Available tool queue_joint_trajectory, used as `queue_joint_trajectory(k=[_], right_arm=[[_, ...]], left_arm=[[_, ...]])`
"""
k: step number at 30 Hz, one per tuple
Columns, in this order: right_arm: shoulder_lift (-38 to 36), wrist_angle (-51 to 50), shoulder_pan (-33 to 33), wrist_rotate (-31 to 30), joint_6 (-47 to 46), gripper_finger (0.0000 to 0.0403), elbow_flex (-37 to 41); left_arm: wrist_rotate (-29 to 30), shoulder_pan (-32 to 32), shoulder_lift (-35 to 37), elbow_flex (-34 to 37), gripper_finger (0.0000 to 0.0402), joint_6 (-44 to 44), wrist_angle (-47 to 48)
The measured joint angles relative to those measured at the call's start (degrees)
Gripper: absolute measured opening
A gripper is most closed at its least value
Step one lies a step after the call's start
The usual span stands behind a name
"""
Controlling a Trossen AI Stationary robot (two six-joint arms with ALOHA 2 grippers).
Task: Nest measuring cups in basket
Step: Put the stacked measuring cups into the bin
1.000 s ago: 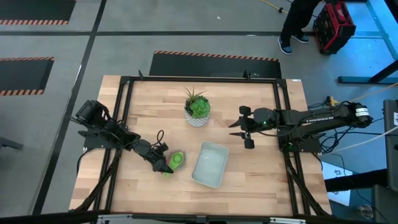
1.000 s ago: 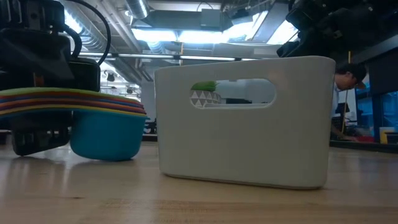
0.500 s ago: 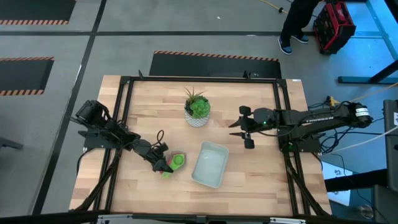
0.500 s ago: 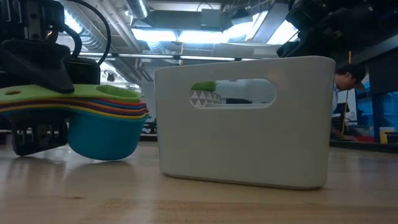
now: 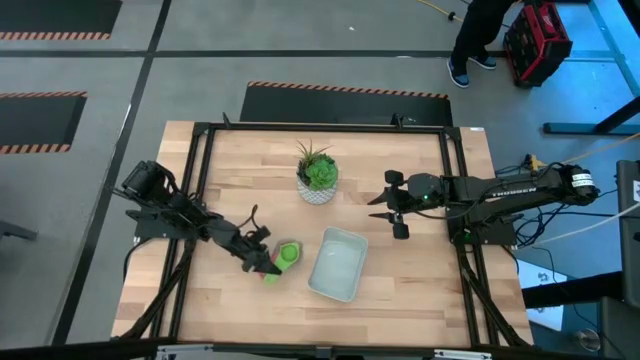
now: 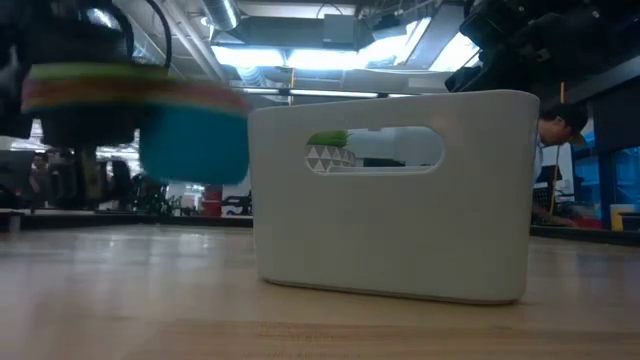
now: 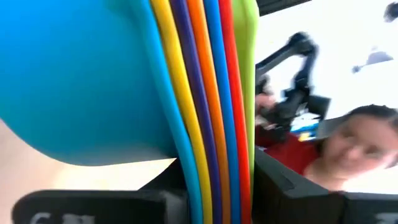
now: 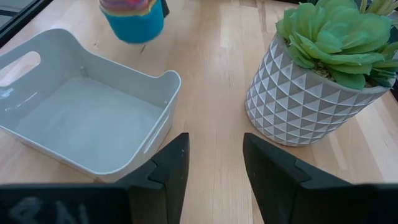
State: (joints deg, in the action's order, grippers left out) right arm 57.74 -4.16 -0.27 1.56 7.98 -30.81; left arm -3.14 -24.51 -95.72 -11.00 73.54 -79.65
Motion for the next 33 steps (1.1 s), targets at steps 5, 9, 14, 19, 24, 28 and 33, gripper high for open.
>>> queue_joint_trajectory(k=[5, 9, 14, 19, 24, 28, 33], right_arm=[[0.0, 0.02, 0.0, 0.02, 0.01, 0.0156, 0.0], [0.0, 0.02, 0.01, 0.0, 0.01, 0.0156, 0.0], [0.0, 0.04, 0.01, 0.0, 0.03, 0.0156, 0.0], [0.0, 0.04, 0.02, 0.0, 0.01, 0.0156, 0.0], [0.0, 0.06, 0.0, 0.0, 0.01, 0.0156, 0.0], [0.0, 0.06, 0.02, 0.0, 0.03, 0.0156, 0.0], [0.0, 0.04, 0.0, 0.0, 0.02, 0.0156, 0.0]], left_arm=[[4.29, 0.01, 0.0, -0.49, 0.0085, 1.41, -6.2], [5.82, 1.32, 0.0, -4.42, 0.0085, 1.93, -5.6], [1.92, 4.71, 0.0, -12.67, 0.0085, -0.44, 0.22], [-1.87, 7.13, 0.03, -21.42, 0.0085, -1.96, 10.55], [-2.08, 7.63, 0.02, -28.05, 0.0085, -1.96, 19.79], [0.67, 7.52, 0.07, -31.25, 0.0085, -2.16, 23.91], [4.69, 7.48, -0.22, -31.54, 0.0085, -1.86, 25.87]])
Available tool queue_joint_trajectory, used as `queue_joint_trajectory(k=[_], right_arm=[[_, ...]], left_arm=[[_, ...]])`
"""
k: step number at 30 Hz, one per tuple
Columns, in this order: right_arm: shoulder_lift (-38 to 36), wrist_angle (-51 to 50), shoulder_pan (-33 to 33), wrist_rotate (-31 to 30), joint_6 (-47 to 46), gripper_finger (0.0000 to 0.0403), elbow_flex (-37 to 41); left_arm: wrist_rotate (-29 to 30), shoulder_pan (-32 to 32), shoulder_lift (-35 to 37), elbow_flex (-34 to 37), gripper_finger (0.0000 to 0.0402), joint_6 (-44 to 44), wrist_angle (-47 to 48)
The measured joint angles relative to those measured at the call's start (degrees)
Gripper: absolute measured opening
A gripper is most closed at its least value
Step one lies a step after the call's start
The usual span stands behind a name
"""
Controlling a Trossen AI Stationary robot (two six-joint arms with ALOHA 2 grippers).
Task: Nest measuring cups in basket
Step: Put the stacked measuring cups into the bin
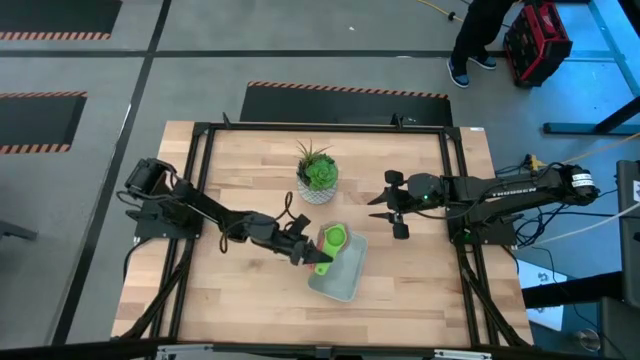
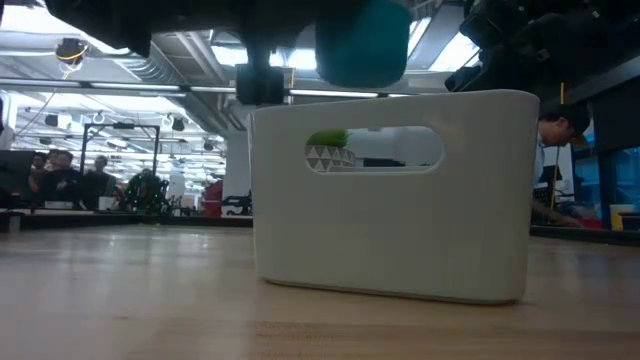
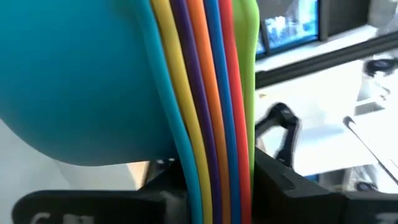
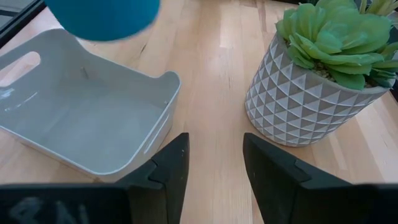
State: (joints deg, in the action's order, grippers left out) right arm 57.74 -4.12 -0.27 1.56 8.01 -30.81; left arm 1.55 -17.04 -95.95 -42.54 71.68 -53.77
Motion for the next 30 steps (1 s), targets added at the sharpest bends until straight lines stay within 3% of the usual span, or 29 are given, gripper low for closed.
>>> queue_joint_trajectory(k=[7, 13, 17, 30], right_arm=[[-0.02, -0.13, 0.02, 0.0, 0.01, 0.0156, -0.02], [-0.02, -0.21, 0.02, 0.0, 0.0, 0.0156, -0.02], [-0.02, -0.2, 0.02, 0.02, 0.0, 0.0156, -0.02], [-0.02, -0.05, 0.0, 0.02, 0.0, 0.0156, -0.02]], left_arm=[[0.74, 0.0, -5.13, 0.04, 0.0085, 3.41, -0.14], [0.28, 0.56, -12.1, 0.04, 0.0085, 5.18, -10.9], [0.26, 1.09, -15.69, 0.07, 0.0085, 6.81, -13.24], [-6.82, 2.9, -21.28, -2.8, 0.0085, 10.93, -15.88]])
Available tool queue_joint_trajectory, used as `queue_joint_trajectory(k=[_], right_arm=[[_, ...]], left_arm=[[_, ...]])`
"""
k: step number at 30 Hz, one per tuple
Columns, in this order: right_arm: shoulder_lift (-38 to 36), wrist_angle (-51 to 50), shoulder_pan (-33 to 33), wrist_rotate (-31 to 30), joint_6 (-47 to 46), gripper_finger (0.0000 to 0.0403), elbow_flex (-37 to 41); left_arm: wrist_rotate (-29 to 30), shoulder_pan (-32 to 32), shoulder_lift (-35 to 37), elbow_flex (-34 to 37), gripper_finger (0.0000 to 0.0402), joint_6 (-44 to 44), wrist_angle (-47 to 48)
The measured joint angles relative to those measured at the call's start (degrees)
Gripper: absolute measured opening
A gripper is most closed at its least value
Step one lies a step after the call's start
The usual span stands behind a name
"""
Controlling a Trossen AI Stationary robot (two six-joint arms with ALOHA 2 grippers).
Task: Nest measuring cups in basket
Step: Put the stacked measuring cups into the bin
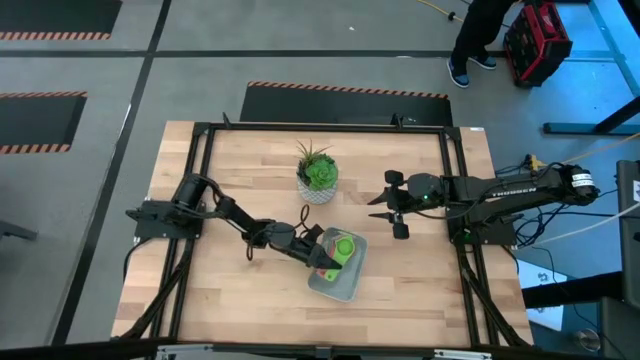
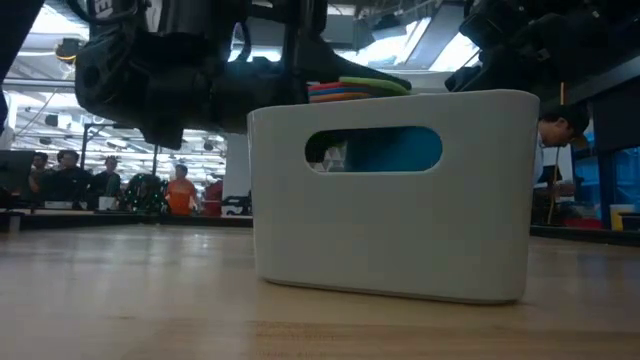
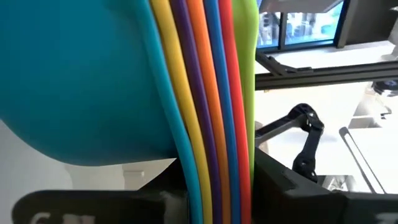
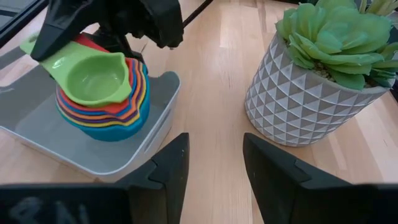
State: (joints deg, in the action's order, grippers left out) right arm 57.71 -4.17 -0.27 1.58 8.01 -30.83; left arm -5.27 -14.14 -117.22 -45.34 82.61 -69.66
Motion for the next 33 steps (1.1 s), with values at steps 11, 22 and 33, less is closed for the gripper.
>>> queue_joint_trajectory(k=[11, 22, 33], right_arm=[[0.0, -0.03, 0.01, 0.0, 0.02, 0.0156, 0.0], [0.0, -0.02, 0.0, 0.0, 0.05, 0.0156, 0.0], [0.0, -0.02, 0.02, 0.0, 0.04, 0.0156, 0.0]], left_arm=[[-0.69, 0.51, 0.12, 0.07, 0.0084, 3.83, 6.41], [-0.71, 0.49, 0.19, 0.07, 0.0096, 4.0, 7.16], [-0.23, 0.49, 0.24, 0.07, 0.0119, 3.85, 7.3]])
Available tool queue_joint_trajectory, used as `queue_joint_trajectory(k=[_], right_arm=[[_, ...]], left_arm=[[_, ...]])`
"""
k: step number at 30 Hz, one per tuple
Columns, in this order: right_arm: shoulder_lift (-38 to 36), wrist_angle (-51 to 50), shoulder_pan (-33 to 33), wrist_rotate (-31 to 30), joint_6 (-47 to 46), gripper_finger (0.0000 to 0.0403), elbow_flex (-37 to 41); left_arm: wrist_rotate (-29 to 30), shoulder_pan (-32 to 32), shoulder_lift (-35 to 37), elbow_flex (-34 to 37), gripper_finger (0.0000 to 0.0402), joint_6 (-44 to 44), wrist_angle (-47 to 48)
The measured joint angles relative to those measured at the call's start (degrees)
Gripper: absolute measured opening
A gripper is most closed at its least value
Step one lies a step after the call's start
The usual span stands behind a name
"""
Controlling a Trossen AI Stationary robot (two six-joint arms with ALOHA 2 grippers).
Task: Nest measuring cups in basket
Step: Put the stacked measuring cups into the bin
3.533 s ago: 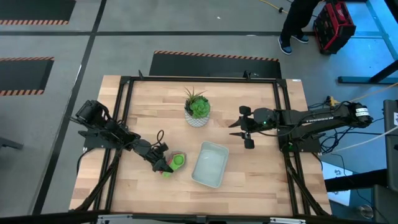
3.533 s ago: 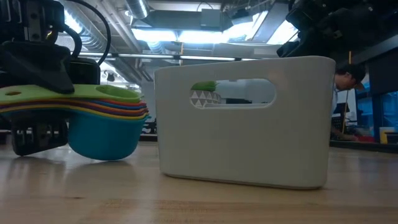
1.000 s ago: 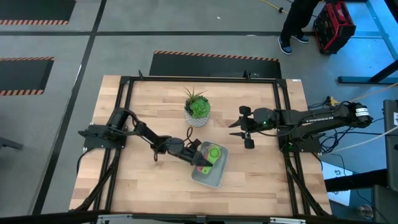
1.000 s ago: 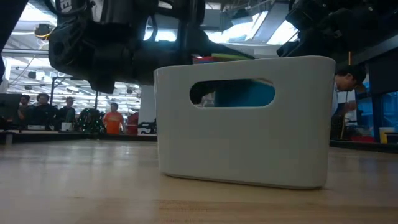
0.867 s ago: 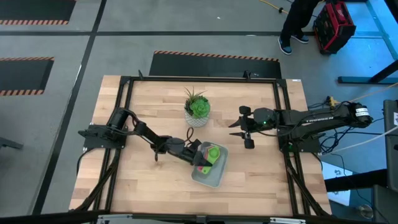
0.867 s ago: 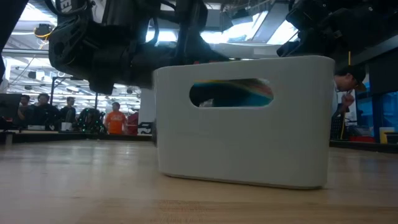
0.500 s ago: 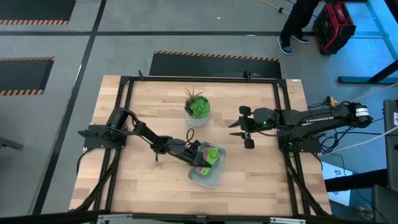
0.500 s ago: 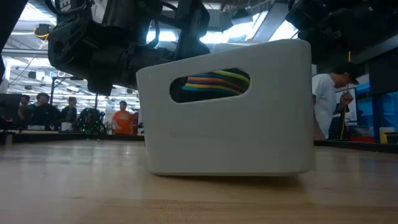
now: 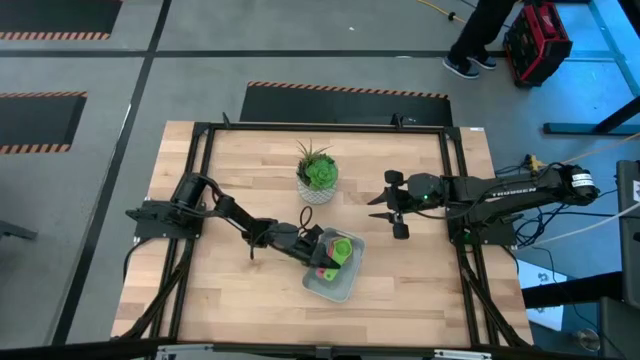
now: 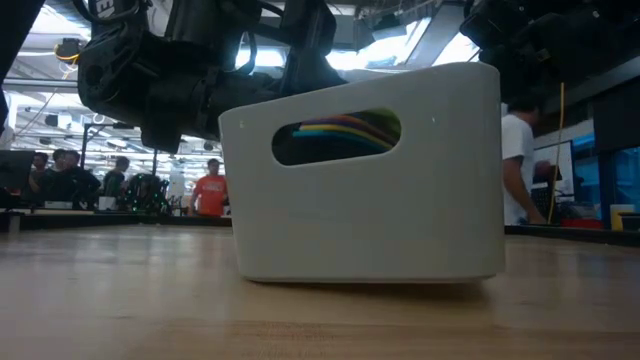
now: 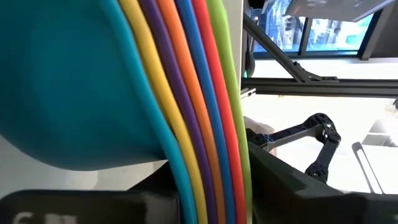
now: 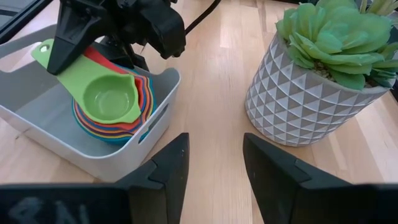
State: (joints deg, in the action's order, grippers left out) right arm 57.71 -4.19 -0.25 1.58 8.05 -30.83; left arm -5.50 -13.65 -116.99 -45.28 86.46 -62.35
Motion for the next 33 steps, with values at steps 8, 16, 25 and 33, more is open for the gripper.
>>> queue_joint_trajectory(k=[8, 16, 25, 33], right_arm=[[0.0, 0.0, -0.02, 0.0, 0.0, 0.0156, 0.0], [0.0, 0.0, -0.02, 0.0, 0.0, 0.0156, 0.0], [0.0, 0.02, -0.01, 0.0, 0.01, 0.0156, 0.0], [0.0, 0.02, 0.0, 0.0, 0.0, 0.0156, 0.0]], left_arm=[[-0.06, 0.04, 0.0, 0.0, 0.0145, 0.48, 0.05], [-0.09, 0.04, 0.05, -0.05, 0.0187, 2.63, 0.36], [-0.63, 0.04, 0.06, -0.04, 0.0211, 3.28, 0.88], [-6.05, 0.2, -0.2, 0.09, 0.0209, 2.29, 1.97]])
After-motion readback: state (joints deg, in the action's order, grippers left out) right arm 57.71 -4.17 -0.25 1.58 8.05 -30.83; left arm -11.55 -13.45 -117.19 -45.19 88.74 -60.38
